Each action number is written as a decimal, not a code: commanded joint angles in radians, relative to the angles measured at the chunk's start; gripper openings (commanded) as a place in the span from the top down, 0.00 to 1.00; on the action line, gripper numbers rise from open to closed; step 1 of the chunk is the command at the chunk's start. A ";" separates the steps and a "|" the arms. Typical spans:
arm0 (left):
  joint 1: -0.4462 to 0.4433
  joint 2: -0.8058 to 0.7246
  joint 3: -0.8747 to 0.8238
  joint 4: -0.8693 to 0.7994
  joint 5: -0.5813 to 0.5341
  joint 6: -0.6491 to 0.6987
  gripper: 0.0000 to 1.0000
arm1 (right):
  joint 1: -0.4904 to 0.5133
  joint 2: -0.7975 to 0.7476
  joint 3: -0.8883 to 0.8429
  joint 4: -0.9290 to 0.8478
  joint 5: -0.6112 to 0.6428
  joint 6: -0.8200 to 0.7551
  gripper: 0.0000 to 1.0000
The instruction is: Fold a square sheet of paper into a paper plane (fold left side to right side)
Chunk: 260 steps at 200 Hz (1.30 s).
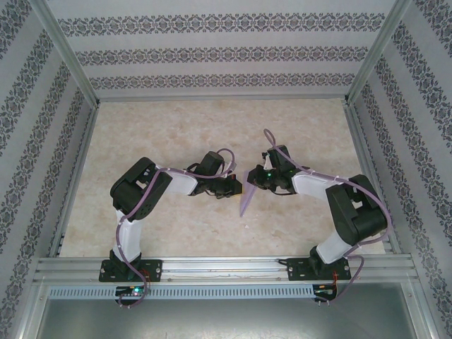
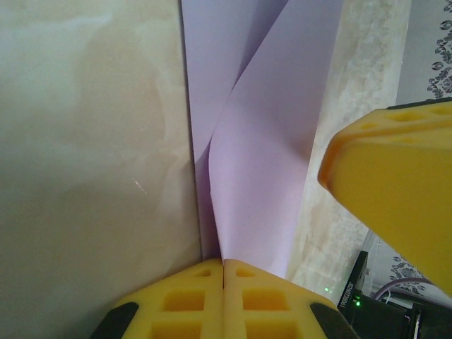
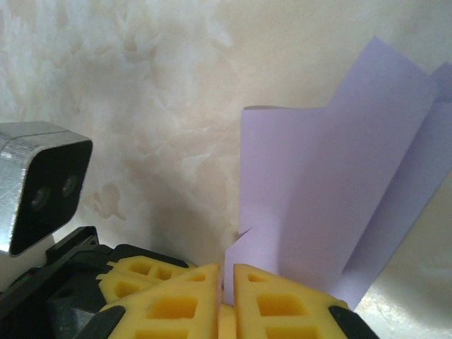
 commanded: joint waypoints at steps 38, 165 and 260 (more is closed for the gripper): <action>-0.030 0.085 0.009 -0.052 -0.123 0.038 0.97 | 0.009 0.037 0.007 -0.047 0.055 -0.031 0.91; -0.033 0.102 0.019 -0.060 -0.118 0.026 1.00 | 0.006 0.069 -0.014 -0.034 0.066 -0.038 0.94; -0.030 0.031 -0.003 -0.026 -0.109 0.022 0.90 | -0.006 0.085 -0.127 0.040 0.069 -0.038 1.00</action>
